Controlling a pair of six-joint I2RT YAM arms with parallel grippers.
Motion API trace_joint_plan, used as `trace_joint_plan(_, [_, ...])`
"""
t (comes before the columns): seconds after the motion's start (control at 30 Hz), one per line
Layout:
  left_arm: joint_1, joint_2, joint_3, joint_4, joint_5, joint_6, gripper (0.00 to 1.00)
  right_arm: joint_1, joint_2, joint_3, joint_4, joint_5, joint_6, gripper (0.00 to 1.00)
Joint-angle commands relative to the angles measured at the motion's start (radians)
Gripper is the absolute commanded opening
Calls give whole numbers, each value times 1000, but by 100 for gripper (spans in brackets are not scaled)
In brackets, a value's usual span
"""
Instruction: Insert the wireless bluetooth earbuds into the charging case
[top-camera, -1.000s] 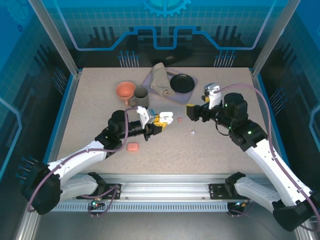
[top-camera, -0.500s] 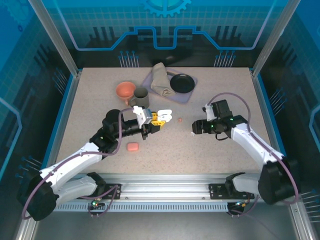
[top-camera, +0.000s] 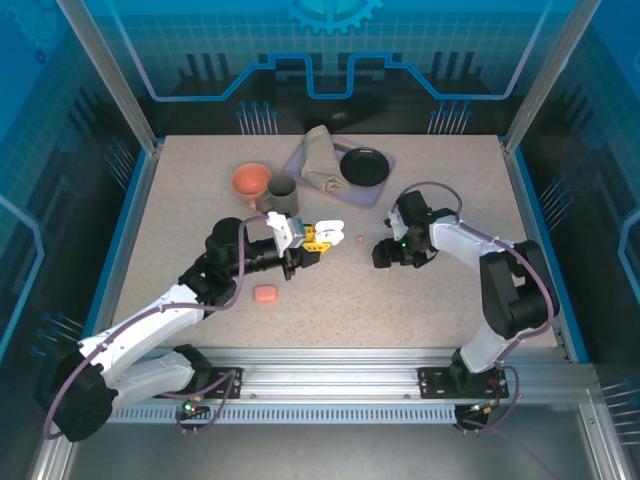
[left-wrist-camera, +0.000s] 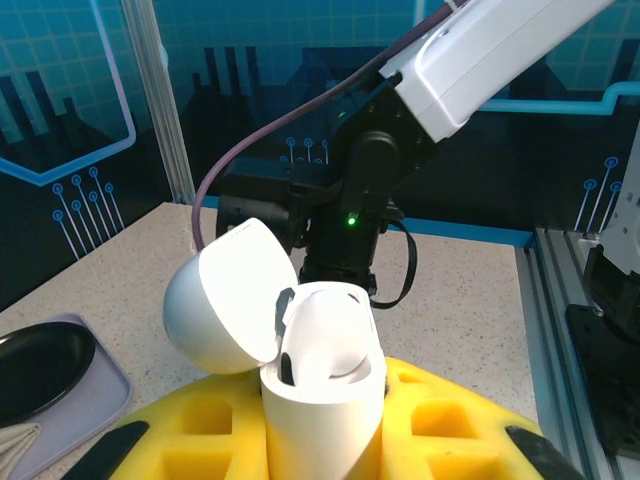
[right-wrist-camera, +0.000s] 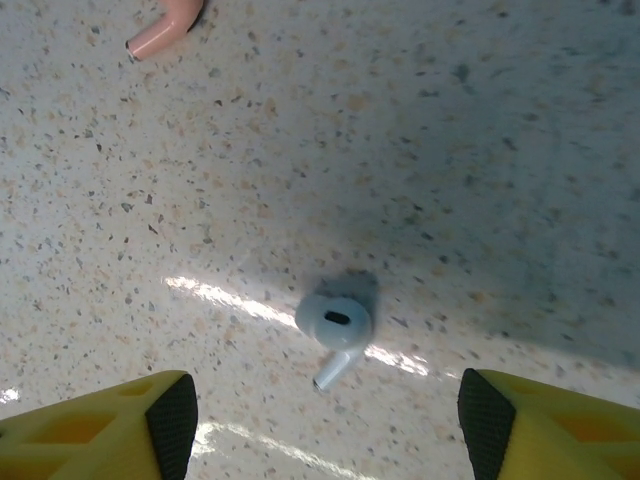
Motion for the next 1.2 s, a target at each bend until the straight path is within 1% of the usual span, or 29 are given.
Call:
trace_joint_plan(0.0, [-7,-30,17,-10,15,12,0,44,46,46,-18,36,23,73])
trace_joint_plan(0.23, [-7,-55,4,-29,3,19,0,80,101,51,-32,53,70,71])
trace_joint_plan(0.47, [-7,-61,-1,-36,-2,26,0,93,71,24,-24,-14,104,66])
trace_joint_plan(0.57, [-8,-57,-1,-35,-3,27,0,94,47,15,-29,-19,114,62])
trace_joint_plan(0.63, [-8,-56,0,-35,-4,28,0,94,32,13,-31,-12,118,62])
trace_joint_plan(0.8, [-9,-55,4,-37,-1,29,0,94,32,61,-96,54,80,62])
trace_joint_plan(0.9, [-8,-54,4,-40,-3,29,0,88,49,97,-123,70,51,61])
trace_joint_plan(1.03, [-9,-61,3,-46,-4,29,0,84,98,140,-161,108,5,56])
trace_joint_plan(1.17, [-9,-66,2,-53,-7,32,0,85,138,168,-175,114,-30,52])
